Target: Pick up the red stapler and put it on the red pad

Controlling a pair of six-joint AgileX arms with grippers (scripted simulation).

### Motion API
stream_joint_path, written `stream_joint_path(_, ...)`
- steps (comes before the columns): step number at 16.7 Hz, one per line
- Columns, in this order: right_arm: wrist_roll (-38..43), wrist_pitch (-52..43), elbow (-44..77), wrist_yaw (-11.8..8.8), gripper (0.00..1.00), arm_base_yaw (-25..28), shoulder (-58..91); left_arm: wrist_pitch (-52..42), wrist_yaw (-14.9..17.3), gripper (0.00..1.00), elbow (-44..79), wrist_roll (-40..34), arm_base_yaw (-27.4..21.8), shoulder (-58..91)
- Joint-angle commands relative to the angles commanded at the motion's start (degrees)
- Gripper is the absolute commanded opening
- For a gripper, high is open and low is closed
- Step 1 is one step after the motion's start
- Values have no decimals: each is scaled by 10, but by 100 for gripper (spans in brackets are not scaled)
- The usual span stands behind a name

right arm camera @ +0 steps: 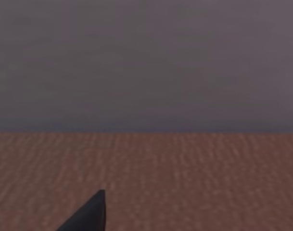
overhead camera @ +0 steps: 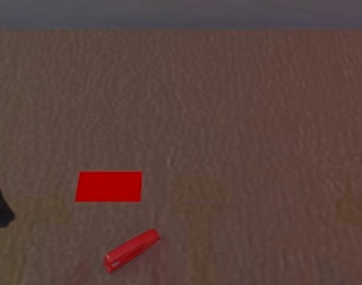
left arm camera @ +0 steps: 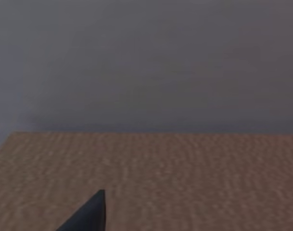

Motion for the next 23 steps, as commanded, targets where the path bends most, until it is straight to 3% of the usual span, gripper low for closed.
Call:
stream_joint_path(3,0,0,0,0,100,0,0,-5,0,100,6,1,-4,6)
stream_joint_path(7,0,0,0,0,100,0,0,-68,1,100,78,16,-48,91)
stream_joint_path(23,0,0,0,0,100,0,0,-543,-3,100,589,130,-359,854)
